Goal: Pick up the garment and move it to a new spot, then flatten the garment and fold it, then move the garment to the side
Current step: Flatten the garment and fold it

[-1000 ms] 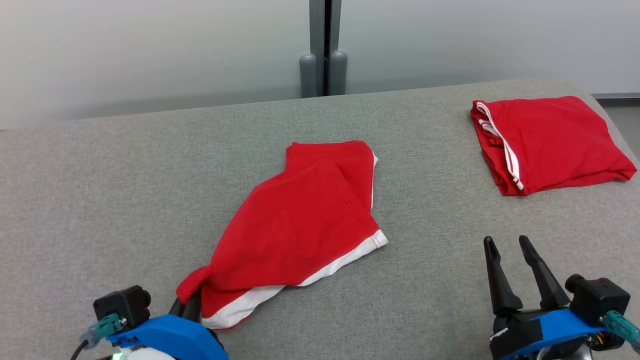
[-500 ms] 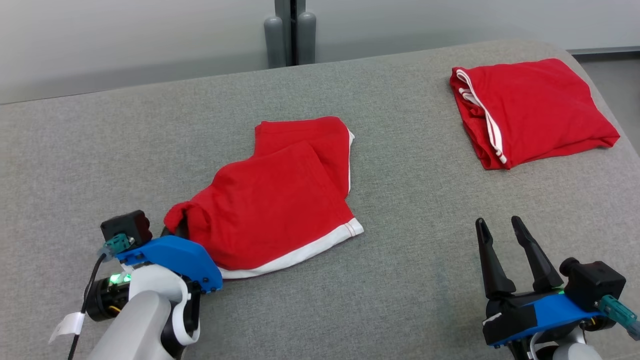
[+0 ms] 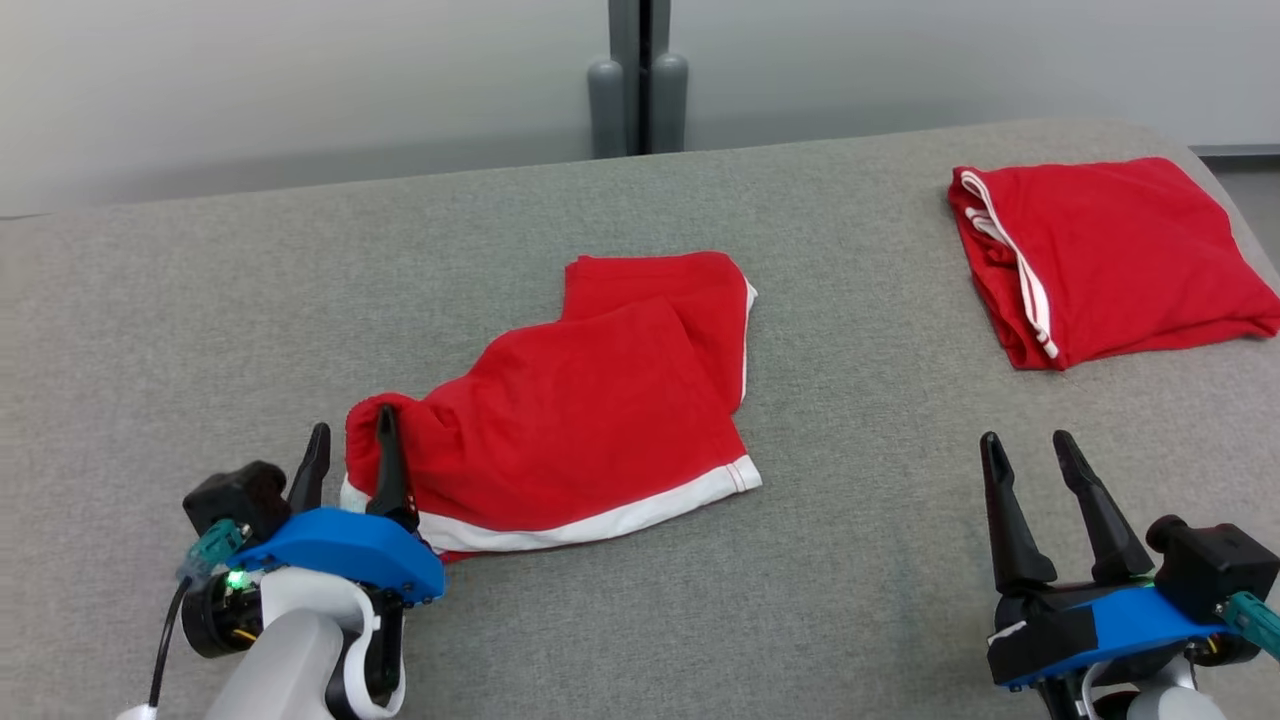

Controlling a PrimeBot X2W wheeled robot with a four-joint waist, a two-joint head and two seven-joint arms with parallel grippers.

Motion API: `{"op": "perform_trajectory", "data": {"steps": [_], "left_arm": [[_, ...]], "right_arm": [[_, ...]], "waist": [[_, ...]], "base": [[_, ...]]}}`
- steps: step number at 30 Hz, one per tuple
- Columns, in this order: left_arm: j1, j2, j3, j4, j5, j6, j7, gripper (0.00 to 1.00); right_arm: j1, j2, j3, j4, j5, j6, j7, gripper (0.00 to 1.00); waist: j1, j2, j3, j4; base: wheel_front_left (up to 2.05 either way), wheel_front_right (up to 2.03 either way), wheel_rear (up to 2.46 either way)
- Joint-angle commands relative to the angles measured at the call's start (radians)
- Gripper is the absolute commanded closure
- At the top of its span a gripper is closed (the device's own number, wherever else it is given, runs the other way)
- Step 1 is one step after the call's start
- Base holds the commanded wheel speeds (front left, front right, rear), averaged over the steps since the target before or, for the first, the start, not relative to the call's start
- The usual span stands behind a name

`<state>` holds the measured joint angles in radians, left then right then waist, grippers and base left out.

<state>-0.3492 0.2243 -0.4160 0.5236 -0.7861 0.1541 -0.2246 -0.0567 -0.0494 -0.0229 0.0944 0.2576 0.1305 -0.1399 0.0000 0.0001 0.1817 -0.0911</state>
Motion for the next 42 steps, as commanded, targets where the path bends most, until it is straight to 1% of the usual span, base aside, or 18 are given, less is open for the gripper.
{"op": "perform_trajectory", "data": {"steps": [1, 5, 9, 12, 16, 20, 24, 29, 37, 40, 42], "left_arm": [[0.013, 0.007, 0.005, -0.013, -0.001, -0.008, -0.010, 0.00], [0.083, 0.025, 0.022, -0.083, 0.026, -0.033, -0.035, 0.00], [0.145, 0.032, 0.071, -0.171, 0.070, -0.050, -0.041, 0.00], [0.206, 0.023, 0.124, -0.242, 0.136, -0.064, -0.040, 0.00], [0.284, 0.002, 0.193, -0.329, 0.243, -0.095, -0.041, 0.00], [0.365, -0.018, 0.234, -0.385, 0.343, -0.118, -0.041, 0.00], [0.436, -0.030, 0.269, -0.390, 0.396, -0.127, -0.041, 0.00], [0.488, -0.047, 0.283, -0.398, 0.444, -0.136, -0.041, 0.00], [0.484, -0.060, 0.285, -0.393, 0.484, -0.154, -0.041, 0.00], [0.482, -0.061, 0.289, -0.390, 0.489, -0.157, -0.041, 0.00], [0.469, -0.055, 0.282, -0.377, 0.496, -0.166, -0.041, 0.00]], "right_arm": [[0.007, -0.002, -0.005, -0.004, -0.008, 0.000, 0.002, 0.00], [0.017, -0.002, -0.010, -0.011, -0.013, 0.000, 0.013, 0.00], [0.027, -0.002, -0.015, -0.013, -0.013, 0.000, 0.022, 0.00], [0.039, -0.002, -0.016, -0.012, -0.011, 0.000, 0.029, 0.00], [0.054, -0.002, -0.023, -0.004, -0.006, 0.000, 0.034, 0.00], [0.071, -0.002, -0.025, 0.006, -0.001, 0.000, 0.039, 0.00], [0.091, -0.002, -0.024, 0.022, 0.002, 0.000, 0.050, 0.00], [0.108, -0.002, -0.027, 0.028, 0.007, 0.000, 0.060, 0.00], [0.109, -0.002, -0.018, 0.019, 0.012, 0.000, 0.067, 0.00], [0.101, -0.002, 0.004, 0.018, 0.010, 0.000, 0.071, 0.00], [0.081, -0.002, 0.026, 0.022, 0.005, 0.000, 0.081, 0.00]], "waist": [[0.0000, -0.0001, -0.004, 0.009], [0.0000, -0.0001, -0.029, 0.041], [0.0000, -0.0001, -0.058, 0.069], [0.0000, -0.0001, -0.082, 0.083], [0.0000, -0.0001, -0.112, 0.098], [0.0000, -0.0001, -0.137, 0.108], [0.0000, -0.0001, -0.157, 0.114], [0.0000, -0.0001, -0.171, 0.120], [0.0000, -0.0001, -0.168, 0.127], [0.0000, -0.0001, -0.163, 0.126], [0.0000, -0.0001, -0.156, 0.124]], "base": [[0.00, 0.00, 0.00], [0.00, 0.00, 0.00], [0.00, 0.00, 0.00], [0.00, 0.00, 0.00], [0.00, 0.00, 0.00], [0.00, 0.00, 0.00], [0.00, 0.00, 0.00], [0.00, 0.00, 0.00], [0.00, 0.00, 0.00], [0.00, 0.00, 0.00], [0.00, 0.00, 0.00]]}}
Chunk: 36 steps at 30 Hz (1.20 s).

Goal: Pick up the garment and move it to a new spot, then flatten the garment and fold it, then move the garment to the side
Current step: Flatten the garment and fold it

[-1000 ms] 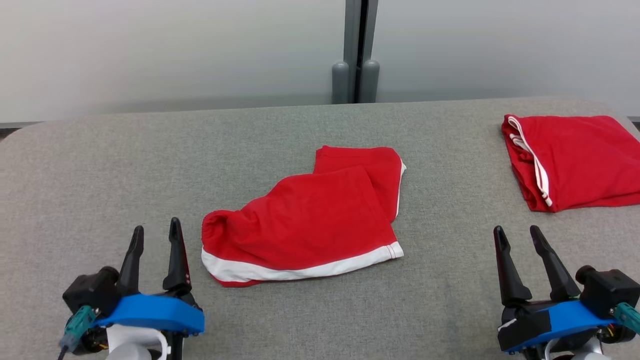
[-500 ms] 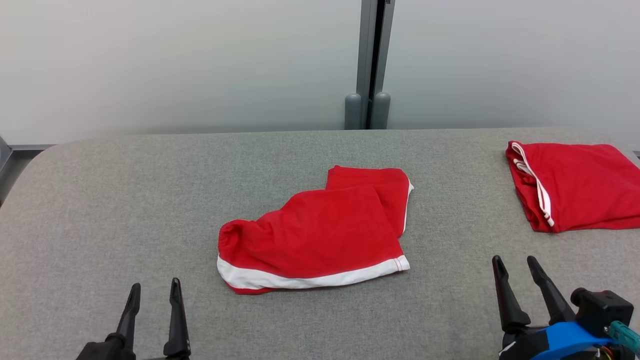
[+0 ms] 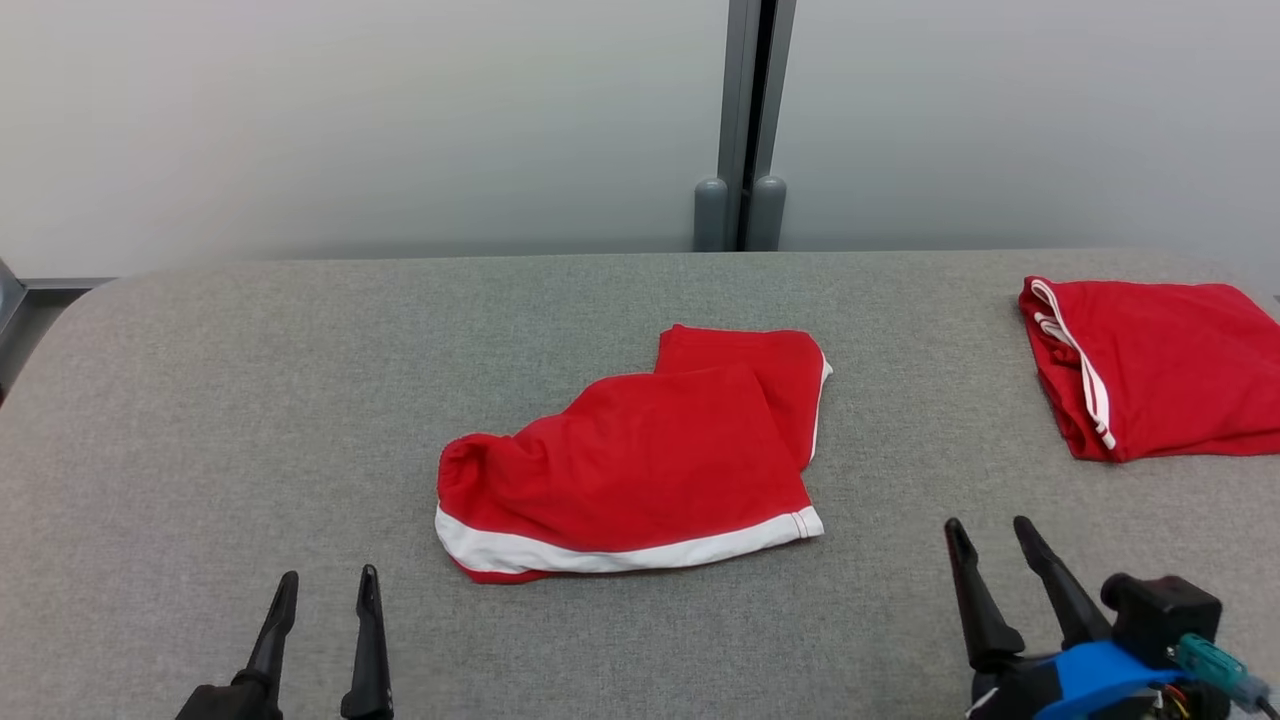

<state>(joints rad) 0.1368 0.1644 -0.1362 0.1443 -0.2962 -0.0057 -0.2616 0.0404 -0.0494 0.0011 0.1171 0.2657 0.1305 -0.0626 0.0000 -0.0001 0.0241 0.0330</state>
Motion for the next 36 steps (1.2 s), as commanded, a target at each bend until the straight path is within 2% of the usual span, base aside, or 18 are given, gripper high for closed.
{"op": "perform_trajectory", "data": {"steps": [1, 7, 10, 14, 22, 30, 31, 32, 33, 34, 35, 36], "left_arm": [[-0.028, 0.006, -0.005, 0.012, 0.008, -0.008, 0.000, 0.00], [-0.152, 0.004, -0.061, 0.117, 0.027, -0.029, 0.107, 0.00], [-0.230, -0.002, -0.084, 0.202, 0.026, -0.043, 0.170, 0.00], [-0.326, -0.018, -0.093, 0.312, 0.019, -0.040, 0.230, 0.00], [-0.437, -0.036, -0.100, 0.446, -0.001, -0.050, 0.268, 0.00], [-0.510, -0.053, -0.097, 0.562, -0.021, -0.031, 0.284, 0.00], [-0.516, -0.055, -0.097, 0.573, -0.022, -0.030, 0.289, 0.00], [-0.521, -0.058, -0.099, 0.586, -0.028, -0.034, 0.297, 0.00], [-0.525, -0.061, -0.101, 0.599, -0.033, -0.039, 0.309, 0.00], [-0.529, -0.064, -0.102, 0.611, -0.037, -0.041, 0.316, 0.29], [-0.533, -0.067, -0.103, 0.620, -0.044, -0.046, 0.319, 0.54], [-0.537, -0.071, -0.103, 0.627, -0.052, -0.050, 0.321, 1.00]], "right_arm": [[-0.030, -0.002, 0.019, 0.001, -0.003, 0.000, 0.011, 0.00], [-0.142, -0.002, 0.129, 0.072, 0.002, 0.000, 0.116, 0.00], [-0.204, -0.003, 0.155, 0.138, 0.008, 0.000, 0.170, 0.00], [-0.271, -0.003, 0.177, 0.218, 0.013, 0.000, 0.209, 0.00], [-0.345, -0.003, 0.215, 0.299, 0.006, 0.000, 0.231, 0.00], [-0.397, -0.003, 0.270, 0.354, -0.009, 0.000, 0.224, 0.00], [-0.403, -0.003, 0.274, 0.360, -0.009, 0.000, 0.222, 0.05], [-0.409, -0.003, 0.279, 0.365, -0.007, 0.000, 0.223, 0.51], [-0.414, -0.003, 0.283, 0.371, -0.004, 0.000, 0.227, 0.55], [-0.417, -0.003, 0.285, 0.377, -0.001, 0.000, 0.232, 0.88], [-0.420, -0.003, 0.285, 0.382, 0.001, 0.000, 0.236, 1.00], [-0.423, -0.003, 0.288, 0.388, 0.005, 0.000, 0.236, 1.00]], "waist": [[0.0000, 0.0001, 0.006, 0.000], [0.0000, 0.0001, 0.052, 0.006], [0.0000, 0.0001, 0.080, 0.008], [0.0000, 0.0001, 0.115, 0.010], [0.0000, 0.0001, 0.169, 0.001], [0.0000, 0.0001, 0.202, -0.003], [0.0000, 0.0001, 0.205, -0.004], [0.0000, 0.0001, 0.208, -0.004], [0.0000, 0.0001, 0.211, -0.004], [0.0000, 0.0001, 0.214, -0.003], [0.0000, 0.0001, 0.215, -0.003], [0.0000, 0.0001, 0.216, -0.003]], "base": [[0.00, 0.00, 0.00], [0.00, 0.00, 0.00], [0.00, 0.00, 0.00], [0.00, 0.00, 0.00], [0.00, 0.00, 0.00], [0.00, 0.00, 0.00], [0.00, 0.00, 0.00], [0.00, 0.00, 0.00], [0.00, 0.00, 0.00], [0.00, 0.00, 0.00], [0.00, 0.00, 0.00], [0.00, 0.00, 0.00]]}}
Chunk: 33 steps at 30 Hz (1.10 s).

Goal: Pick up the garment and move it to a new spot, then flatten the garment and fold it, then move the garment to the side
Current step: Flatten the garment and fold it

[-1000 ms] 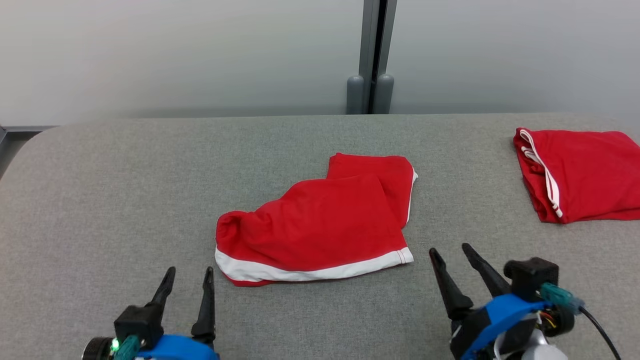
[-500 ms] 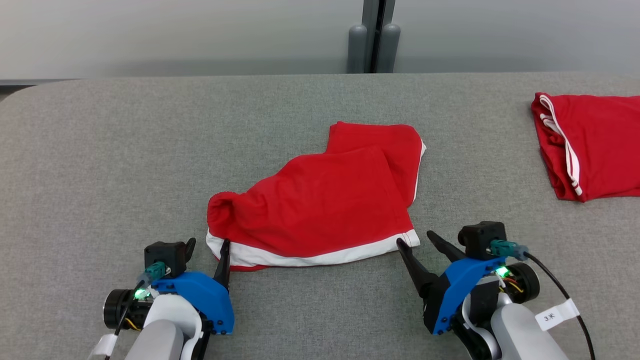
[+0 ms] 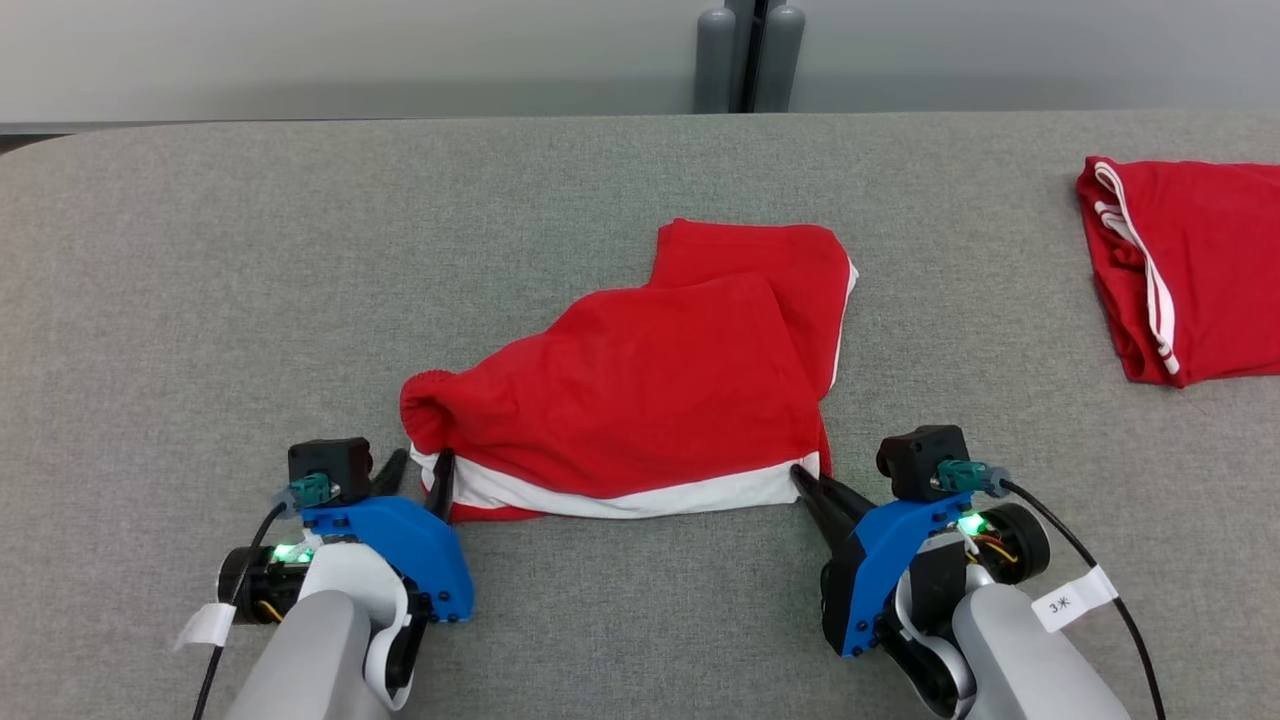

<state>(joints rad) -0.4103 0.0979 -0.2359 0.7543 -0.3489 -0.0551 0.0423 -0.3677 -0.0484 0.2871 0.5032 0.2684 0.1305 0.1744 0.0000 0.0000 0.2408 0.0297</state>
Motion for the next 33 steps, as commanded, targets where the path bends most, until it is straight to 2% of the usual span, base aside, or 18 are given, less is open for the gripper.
{"op": "perform_trajectory", "data": {"steps": [1, 6, 10, 14, 19, 23, 26, 30, 33], "left_arm": [[0.006, -0.009, 0.000, 0.019, -0.009, -0.006, 0.007, 1.00], [0.004, -0.023, 0.026, -0.028, -0.076, -0.032, -0.059, 1.00], [0.033, -0.028, 0.045, -0.138, -0.140, -0.054, -0.094, 1.00], [0.087, -0.016, 0.054, -0.330, -0.203, -0.066, -0.074, 1.00], [0.176, -0.007, 0.057, -0.673, -0.323, -0.070, 0.050, 1.00], [0.205, 0.008, 0.068, -0.907, -0.399, -0.021, 0.188, 1.00], [0.138, 0.027, 0.079, -0.981, -0.425, 0.025, 0.284, 1.00], [-0.021, 0.022, 0.102, -0.933, -0.443, 0.084, 0.355, 1.00], [-0.179, 0.012, 0.137, -0.846, -0.459, 0.122, 0.362, 1.00]], "right_arm": [[-0.019, -0.004, 0.001, -0.001, 0.008, 0.000, -0.009, 1.00], [-0.009, -0.004, -0.023, -0.054, 0.036, 0.000, -0.056, 1.00], [0.031, -0.004, -0.068, -0.156, 0.037, 0.000, -0.075, 1.00], [0.078, -0.004, -0.141, -0.302, 0.009, 0.000, -0.066, 1.00], [0.146, -0.004, -0.210, -0.547, 0.013, 0.000, -0.005, 1.00], [0.135, -0.007, -0.237, -0.726, 0.000, 0.000, 0.074, 1.00], [0.055, -0.052, -0.247, -0.777, 0.001, 0.000, 0.137, 1.00], [-0.135, -0.125, -0.221, -0.694, 0.033, 0.000, 0.197, 1.00], [-0.314, -0.167, -0.177, -0.587, 0.053, 0.000, 0.188, 1.00]], "waist": [[0.0000, 0.0000, 0.000, 0.000], [0.0000, 0.0000, -0.020, -0.002], [0.0000, 0.0000, -0.048, -0.009], [0.0000, 0.0000, -0.081, -0.016], [0.0000, 0.0000, -0.108, -0.029], [0.0000, 0.0000, -0.092, -0.043], [0.0000, 0.0000, -0.055, -0.052], [0.0000, 0.0000, 0.020, -0.072], [0.0000, 0.0000, 0.084, -0.094]], "base": [[0.00, 0.00, 0.00], [0.00, 0.00, 0.00], [0.00, 0.00, 0.00], [0.00, 0.00, 0.00], [0.00, 0.00, 0.00], [0.00, 0.00, 0.00], [0.00, 0.00, 0.00], [0.00, 0.00, 0.00], [0.00, 0.00, 0.00]]}}
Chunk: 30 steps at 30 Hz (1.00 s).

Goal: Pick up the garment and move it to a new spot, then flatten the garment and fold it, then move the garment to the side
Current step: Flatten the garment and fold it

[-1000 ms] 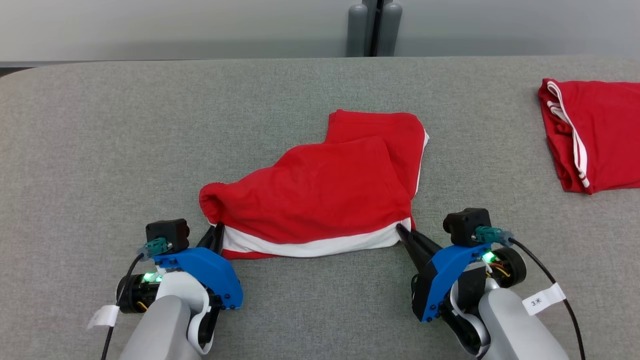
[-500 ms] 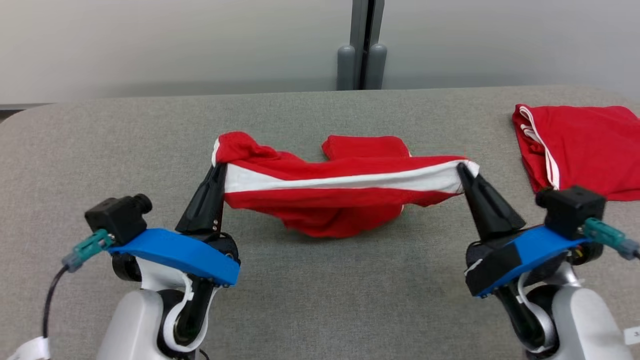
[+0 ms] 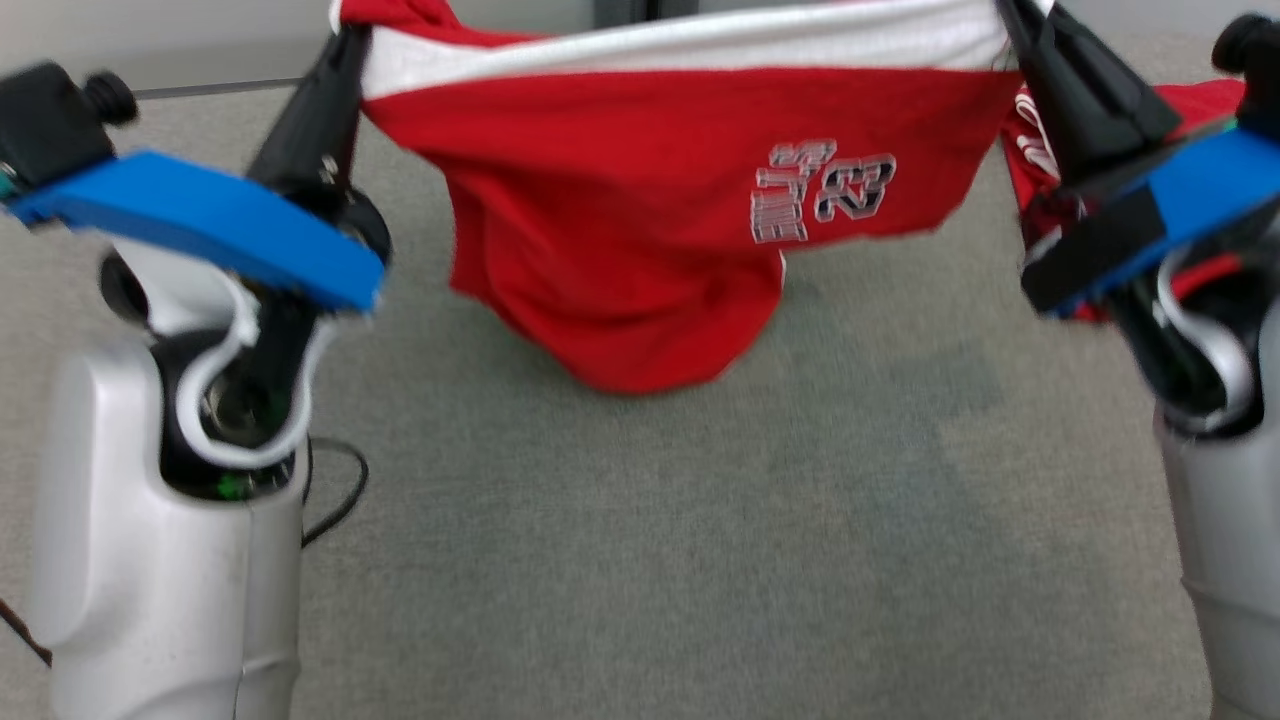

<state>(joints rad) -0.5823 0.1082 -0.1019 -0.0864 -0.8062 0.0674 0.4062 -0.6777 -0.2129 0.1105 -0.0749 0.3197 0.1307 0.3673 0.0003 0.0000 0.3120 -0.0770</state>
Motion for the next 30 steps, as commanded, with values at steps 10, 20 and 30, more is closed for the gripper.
{"op": "perform_trajectory", "data": {"steps": [10, 20, 30], "left_arm": [[-0.523, 0.008, 0.116, 0.308, 0.068, 0.002, -0.260, 1.00], [-0.429, -0.022, 0.073, 0.500, 0.065, -0.139, -0.459, 1.00], [0.066, -0.006, -0.029, 0.651, 0.122, -0.152, -0.476, 1.00]], "right_arm": [[-0.565, -0.027, 0.048, 0.369, -0.041, -0.001, -0.338, 1.00], [-0.421, -0.071, 0.150, 0.507, -0.002, -0.001, -0.428, 1.00], [0.111, -0.166, 0.228, 0.373, 0.096, -0.001, -0.180, 1.00]], "waist": [[-0.0003, 0.0000, 0.174, -0.051], [-0.0003, 0.0000, 0.139, -0.038], [-0.0003, 0.0000, 0.027, -0.023]], "base": [[0.00, 0.00, 0.00], [0.00, 0.00, 0.00], [0.00, 0.00, 0.00]]}}
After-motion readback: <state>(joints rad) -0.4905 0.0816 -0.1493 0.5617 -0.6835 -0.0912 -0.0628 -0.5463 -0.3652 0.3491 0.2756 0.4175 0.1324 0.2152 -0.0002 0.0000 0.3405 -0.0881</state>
